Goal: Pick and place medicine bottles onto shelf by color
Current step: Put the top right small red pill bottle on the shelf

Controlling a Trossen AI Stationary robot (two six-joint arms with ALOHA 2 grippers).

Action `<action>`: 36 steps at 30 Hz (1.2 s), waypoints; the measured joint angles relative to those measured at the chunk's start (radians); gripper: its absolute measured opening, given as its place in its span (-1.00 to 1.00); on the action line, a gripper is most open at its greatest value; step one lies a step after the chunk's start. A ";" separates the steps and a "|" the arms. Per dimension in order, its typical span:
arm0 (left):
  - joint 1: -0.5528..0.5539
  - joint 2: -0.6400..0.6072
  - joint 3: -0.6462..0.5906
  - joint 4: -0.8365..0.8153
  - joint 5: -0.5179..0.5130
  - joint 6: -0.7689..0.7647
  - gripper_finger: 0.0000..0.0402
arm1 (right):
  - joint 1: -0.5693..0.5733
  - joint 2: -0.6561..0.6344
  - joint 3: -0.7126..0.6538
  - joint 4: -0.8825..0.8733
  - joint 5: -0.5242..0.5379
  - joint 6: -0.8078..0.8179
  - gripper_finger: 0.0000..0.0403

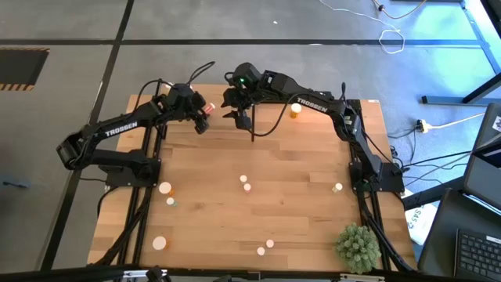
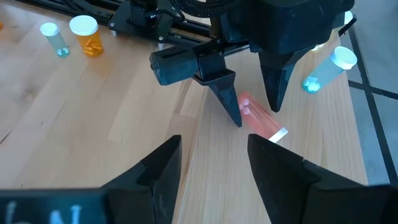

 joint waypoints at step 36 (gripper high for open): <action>-0.002 0.001 -0.001 -0.012 0.004 -0.045 -0.20 | 0.000 0.000 0.000 0.000 0.000 0.000 -0.07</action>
